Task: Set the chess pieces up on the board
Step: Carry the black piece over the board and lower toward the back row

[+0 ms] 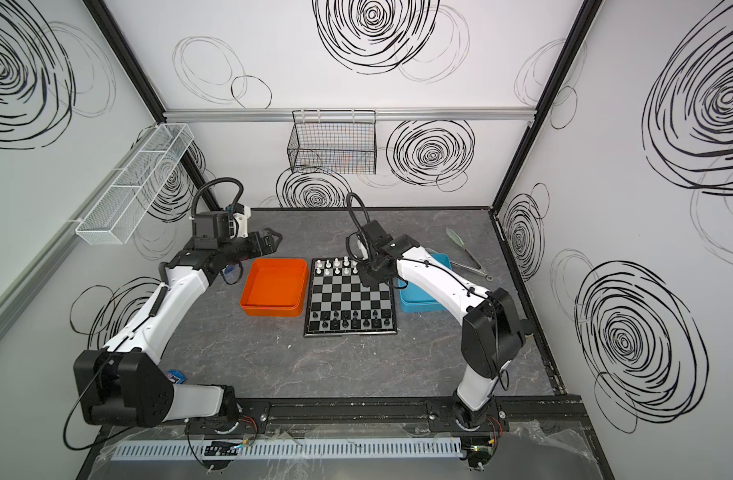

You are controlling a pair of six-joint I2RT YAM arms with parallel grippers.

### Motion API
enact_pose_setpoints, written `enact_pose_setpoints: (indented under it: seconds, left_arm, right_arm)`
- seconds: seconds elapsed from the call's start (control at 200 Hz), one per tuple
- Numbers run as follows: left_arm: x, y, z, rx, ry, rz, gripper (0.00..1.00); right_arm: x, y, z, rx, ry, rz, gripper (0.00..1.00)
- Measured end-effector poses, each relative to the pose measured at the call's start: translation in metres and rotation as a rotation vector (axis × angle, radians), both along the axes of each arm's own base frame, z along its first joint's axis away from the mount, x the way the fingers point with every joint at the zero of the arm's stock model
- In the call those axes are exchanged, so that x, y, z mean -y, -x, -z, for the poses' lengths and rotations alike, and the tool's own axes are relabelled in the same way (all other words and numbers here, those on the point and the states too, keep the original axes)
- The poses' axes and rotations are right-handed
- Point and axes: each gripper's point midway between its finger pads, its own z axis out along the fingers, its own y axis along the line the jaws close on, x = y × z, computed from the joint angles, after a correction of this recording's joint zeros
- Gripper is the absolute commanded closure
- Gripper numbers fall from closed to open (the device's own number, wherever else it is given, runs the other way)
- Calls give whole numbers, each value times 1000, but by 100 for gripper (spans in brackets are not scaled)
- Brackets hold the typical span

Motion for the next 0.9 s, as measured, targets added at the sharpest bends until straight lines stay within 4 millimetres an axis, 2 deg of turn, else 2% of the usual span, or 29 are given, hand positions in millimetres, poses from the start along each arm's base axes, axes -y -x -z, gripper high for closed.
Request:
enact_pose_setpoints:
  seconds: [0.11,0.275,0.61,0.901]
  left_arm:
    - [-13,9,17,-42,12,-43,3]
    - [-13,19,36,-87,21,-53,3]
    - [-16,32,42,-93,15,-69,3]
    - [-28,47,75,-161,20,-103,3]
  right_arm:
    - [-32,21,8,-21,-11,-69,82]
    - [-69,42,20,-47,-16,-147,82]
    - [-109,46,18,-30,-34,-208,82]
    - [-139,73,50,-74,-4,-288,82]
